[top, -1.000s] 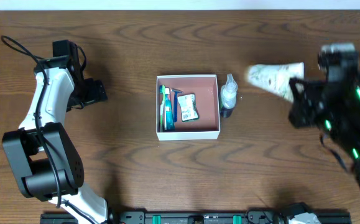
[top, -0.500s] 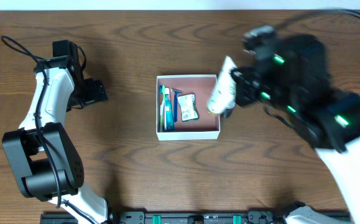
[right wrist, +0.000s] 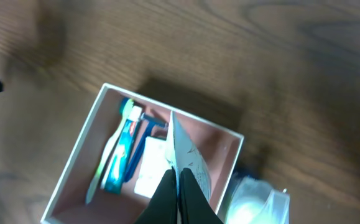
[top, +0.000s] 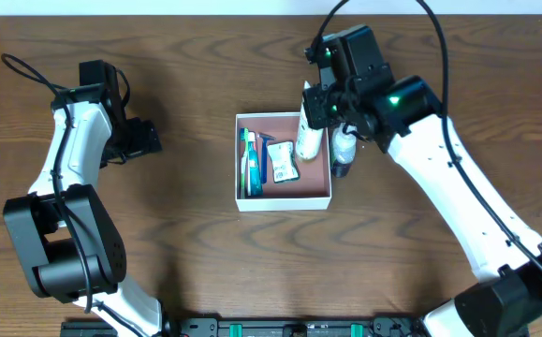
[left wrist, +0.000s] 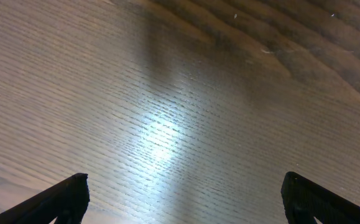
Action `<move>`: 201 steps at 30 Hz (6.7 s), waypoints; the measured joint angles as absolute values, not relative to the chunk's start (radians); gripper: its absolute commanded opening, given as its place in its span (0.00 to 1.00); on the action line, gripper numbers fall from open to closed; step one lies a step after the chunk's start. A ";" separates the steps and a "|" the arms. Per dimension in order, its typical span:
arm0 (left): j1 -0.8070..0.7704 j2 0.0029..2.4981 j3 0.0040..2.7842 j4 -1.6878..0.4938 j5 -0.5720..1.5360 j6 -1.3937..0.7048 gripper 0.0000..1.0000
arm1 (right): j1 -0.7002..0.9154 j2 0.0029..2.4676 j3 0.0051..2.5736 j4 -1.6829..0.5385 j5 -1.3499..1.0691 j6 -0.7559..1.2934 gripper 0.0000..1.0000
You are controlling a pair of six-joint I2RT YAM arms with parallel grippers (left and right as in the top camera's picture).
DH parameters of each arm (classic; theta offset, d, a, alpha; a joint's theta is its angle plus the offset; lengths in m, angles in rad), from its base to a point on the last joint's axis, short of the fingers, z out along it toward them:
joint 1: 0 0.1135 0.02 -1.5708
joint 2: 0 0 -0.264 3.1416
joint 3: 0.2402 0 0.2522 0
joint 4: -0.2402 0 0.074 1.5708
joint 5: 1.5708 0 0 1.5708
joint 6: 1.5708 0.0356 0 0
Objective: Pack container
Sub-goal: 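Carry the Pantene tube into the box and release it, then grasp the clear soap dispenser bottle with the right gripper, then lower the dispenser bottle into the box and open the right gripper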
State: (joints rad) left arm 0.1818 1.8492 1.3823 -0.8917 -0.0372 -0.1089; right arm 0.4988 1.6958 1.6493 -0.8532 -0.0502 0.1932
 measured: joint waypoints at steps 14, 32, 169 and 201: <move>0.182 1.849 1.382 -0.892 -0.037 -0.109 0.98 | 0.499 1.767 1.648 -0.863 0.054 0.182 0.14; 0.182 1.849 1.382 -0.892 -0.037 -0.109 0.98 | 0.507 1.588 1.651 -0.909 0.075 0.189 0.72; 0.182 1.849 1.382 -0.892 -0.037 -0.109 0.98 | 0.670 1.298 1.280 -0.832 0.067 0.434 0.27; 0.182 1.849 1.382 -0.892 -0.037 -0.109 0.98 | 0.669 1.509 1.284 -0.777 0.213 0.559 0.96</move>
State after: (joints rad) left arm 0.1818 1.8492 1.3823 -0.8917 -0.0372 -0.1089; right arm 0.6693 1.5085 1.2839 -0.7773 0.2134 0.5591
